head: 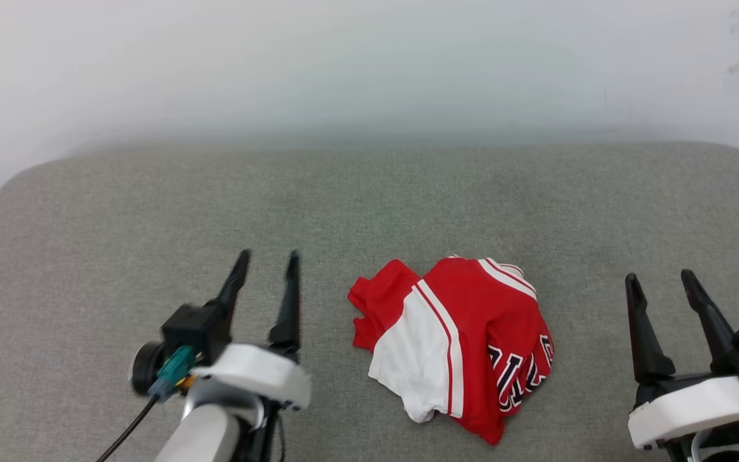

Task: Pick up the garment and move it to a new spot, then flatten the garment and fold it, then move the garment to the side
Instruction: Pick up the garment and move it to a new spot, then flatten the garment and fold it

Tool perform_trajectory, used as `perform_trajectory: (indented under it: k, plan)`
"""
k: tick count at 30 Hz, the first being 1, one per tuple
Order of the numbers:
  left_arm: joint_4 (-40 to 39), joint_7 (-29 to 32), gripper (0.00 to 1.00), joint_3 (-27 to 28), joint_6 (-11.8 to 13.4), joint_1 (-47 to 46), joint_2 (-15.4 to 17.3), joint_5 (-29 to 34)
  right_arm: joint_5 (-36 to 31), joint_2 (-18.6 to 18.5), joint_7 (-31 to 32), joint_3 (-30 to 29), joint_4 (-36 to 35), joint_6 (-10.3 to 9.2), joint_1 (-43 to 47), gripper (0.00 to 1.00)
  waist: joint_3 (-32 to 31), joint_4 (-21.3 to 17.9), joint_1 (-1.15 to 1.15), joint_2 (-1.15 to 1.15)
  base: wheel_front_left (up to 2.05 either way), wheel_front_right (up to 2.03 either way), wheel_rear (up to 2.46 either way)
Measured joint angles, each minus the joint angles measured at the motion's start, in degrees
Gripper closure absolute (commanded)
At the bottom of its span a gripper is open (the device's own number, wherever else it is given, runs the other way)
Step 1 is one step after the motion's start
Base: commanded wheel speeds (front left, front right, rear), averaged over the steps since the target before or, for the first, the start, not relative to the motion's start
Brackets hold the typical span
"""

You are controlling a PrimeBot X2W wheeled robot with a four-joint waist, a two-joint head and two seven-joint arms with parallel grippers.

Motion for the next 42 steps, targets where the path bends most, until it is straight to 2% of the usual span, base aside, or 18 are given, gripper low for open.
perform_trajectory:
  k: [8,27,30,35,42]
  plan:
    - [-2.53,1.00,0.00,1.68,0.91,6.51,4.01,-0.89,0.22,0.01,0.65,-0.19,-0.20,0.00,2.43,0.00,-2.29,0.63,0.00,0.00,0.00,0.00,0.00]
    - [-4.74,3.71,0.00,0.14,1.98,7.79,5.75,-0.05,0.45,0.01,1.43,0.33,-1.59,0.00,2.90,0.00,-1.85,1.04,0.00,0.00,0.00,0.00,0.00]
    - [-4.61,7.95,0.00,-2.29,1.04,5.55,6.13,0.69,0.46,0.00,1.56,0.10,-2.13,0.00,2.87,0.00,-1.34,1.43,0.00,0.00,0.00,0.00,0.00]
    - [-3.46,19.83,0.00,-8.12,-3.68,-1.49,4.92,0.08,0.34,0.00,2.08,0.82,-2.78,0.00,1.93,0.00,1.16,2.01,0.01,0.00,0.00,0.00,0.00]
    - [2.26,34.65,0.00,-13.71,-8.56,-6.71,3.69,-2.40,0.08,0.00,1.72,1.78,-2.38,0.00,-0.10,0.00,5.47,0.95,0.01,0.00,0.00,0.00,0.00]
